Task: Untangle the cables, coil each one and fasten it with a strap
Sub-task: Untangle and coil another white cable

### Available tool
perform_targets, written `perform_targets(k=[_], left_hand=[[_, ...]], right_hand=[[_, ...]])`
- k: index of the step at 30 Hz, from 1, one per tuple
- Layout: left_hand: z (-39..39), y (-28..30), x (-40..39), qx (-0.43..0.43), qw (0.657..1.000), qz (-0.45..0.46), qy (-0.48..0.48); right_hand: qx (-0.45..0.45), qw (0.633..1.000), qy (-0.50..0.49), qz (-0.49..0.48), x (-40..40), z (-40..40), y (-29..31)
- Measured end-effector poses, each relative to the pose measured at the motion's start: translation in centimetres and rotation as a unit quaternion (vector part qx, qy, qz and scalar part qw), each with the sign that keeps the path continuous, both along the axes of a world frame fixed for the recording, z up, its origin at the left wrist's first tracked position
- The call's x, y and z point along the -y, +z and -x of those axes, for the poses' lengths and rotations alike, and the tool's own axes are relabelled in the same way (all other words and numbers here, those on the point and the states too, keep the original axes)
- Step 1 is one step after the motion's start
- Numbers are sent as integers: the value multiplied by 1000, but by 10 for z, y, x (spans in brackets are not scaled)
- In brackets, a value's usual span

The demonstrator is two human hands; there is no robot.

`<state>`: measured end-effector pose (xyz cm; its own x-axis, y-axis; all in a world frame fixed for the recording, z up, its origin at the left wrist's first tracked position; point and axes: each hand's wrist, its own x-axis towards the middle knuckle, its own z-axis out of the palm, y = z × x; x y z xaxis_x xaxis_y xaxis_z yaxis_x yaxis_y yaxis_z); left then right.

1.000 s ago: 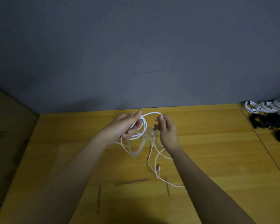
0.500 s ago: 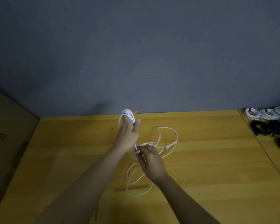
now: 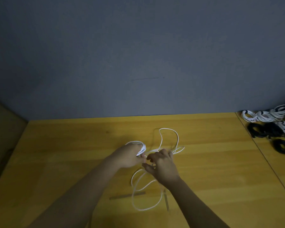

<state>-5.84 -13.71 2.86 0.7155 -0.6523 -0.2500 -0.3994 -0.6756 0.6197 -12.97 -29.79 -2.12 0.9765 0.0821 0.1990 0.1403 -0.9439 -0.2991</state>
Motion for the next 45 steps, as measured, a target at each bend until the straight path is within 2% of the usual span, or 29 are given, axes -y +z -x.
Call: perform_targets(k=[4, 7, 9, 15, 19, 23, 27, 30, 33, 37, 39, 40, 42, 45], left_hand=[[-4, -9, -5, 27, 999, -45, 9], [-1, -3, -6, 24, 995, -100, -11], [2, 5, -5, 46, 993, -110, 10], [-3, 44, 0, 112, 975, -46, 186], [-4, 71, 14, 151, 957, -15, 246], [-11, 96, 22, 157, 938, 51, 304], [-14, 108, 26, 145, 919, 92, 356], [-19, 107, 20, 141, 897, 109, 404], [-27, 101, 5, 136, 882, 114, 437], [-32, 93, -8, 139, 861, 135, 470], [-37, 91, -15, 135, 856, 160, 473], [-39, 90, -17, 131, 862, 176, 456], [-38, 90, -13, 125, 882, 195, 410], [-30, 90, 4, 112, 899, 209, 368]], right_hand=[[-31, 998, -46, 10, -5, 2, 0], [-9, 998, -24, 57, -2, 4, -1], [9, 997, -12, 72, 1, 2, 5], [10, 996, -79, 26, 16, 2, 33], [-2, 993, -118, 18, 26, 2, 52], [31, 987, -155, -25, 43, -4, 74], [110, 985, -108, -79, 53, 0, 77], [127, 980, -86, -126, 60, 14, 65], [72, 980, -126, -137, 72, 34, 40], [-159, 969, -183, -43, 94, 45, 20], [-228, 954, -191, -26, 104, 50, 15], [-232, 953, -189, -39, 106, 52, 14], [-185, 965, -171, -70, 101, 47, 16], [-37, 972, -127, -193, 70, 19, 44]])
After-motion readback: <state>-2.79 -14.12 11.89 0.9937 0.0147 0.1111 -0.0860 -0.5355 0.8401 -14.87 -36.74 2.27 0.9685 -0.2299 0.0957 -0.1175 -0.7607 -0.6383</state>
